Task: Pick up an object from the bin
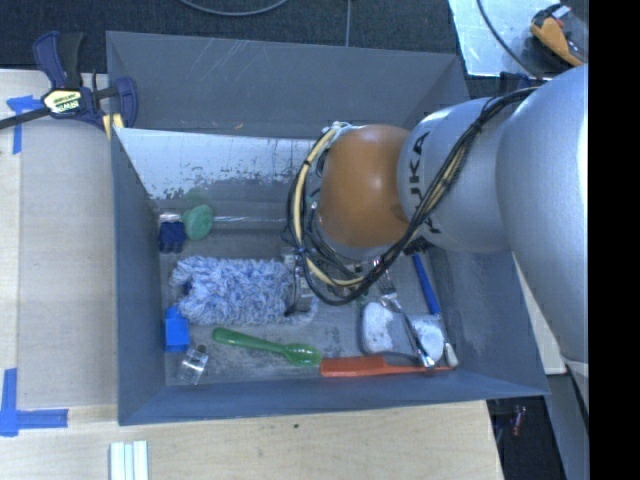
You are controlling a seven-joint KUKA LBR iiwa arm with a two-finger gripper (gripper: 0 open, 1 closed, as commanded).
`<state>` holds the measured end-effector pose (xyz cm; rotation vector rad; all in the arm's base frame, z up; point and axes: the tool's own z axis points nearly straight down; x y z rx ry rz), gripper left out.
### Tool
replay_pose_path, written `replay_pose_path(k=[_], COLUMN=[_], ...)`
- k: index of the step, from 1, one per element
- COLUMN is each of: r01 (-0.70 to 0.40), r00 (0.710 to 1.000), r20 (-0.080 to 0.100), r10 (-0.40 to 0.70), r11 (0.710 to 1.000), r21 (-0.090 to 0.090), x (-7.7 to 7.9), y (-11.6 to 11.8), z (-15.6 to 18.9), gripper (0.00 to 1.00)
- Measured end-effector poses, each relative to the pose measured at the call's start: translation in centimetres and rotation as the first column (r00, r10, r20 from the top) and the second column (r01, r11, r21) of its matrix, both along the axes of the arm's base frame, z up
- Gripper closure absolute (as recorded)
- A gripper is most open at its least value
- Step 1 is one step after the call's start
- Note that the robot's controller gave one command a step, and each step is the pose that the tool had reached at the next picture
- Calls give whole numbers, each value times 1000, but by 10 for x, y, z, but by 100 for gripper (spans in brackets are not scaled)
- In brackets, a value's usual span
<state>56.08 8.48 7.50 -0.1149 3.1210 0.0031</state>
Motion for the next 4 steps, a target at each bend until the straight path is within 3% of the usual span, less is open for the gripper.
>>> replay_pose_path(k=[1,2,3,4], r01=[0,0,1,2], r00=[1000,1000,1000,1000], r20=[0,-11,0,-8], r10=[0,0,-1,-2], r11=[1000,1000,1000,1000], r21=[0,-2,0,-2], x=[0,-3,-1,-3], y=[0,-1,0,-1], z=[0,31,61,86], gripper=[100,100,100,100])
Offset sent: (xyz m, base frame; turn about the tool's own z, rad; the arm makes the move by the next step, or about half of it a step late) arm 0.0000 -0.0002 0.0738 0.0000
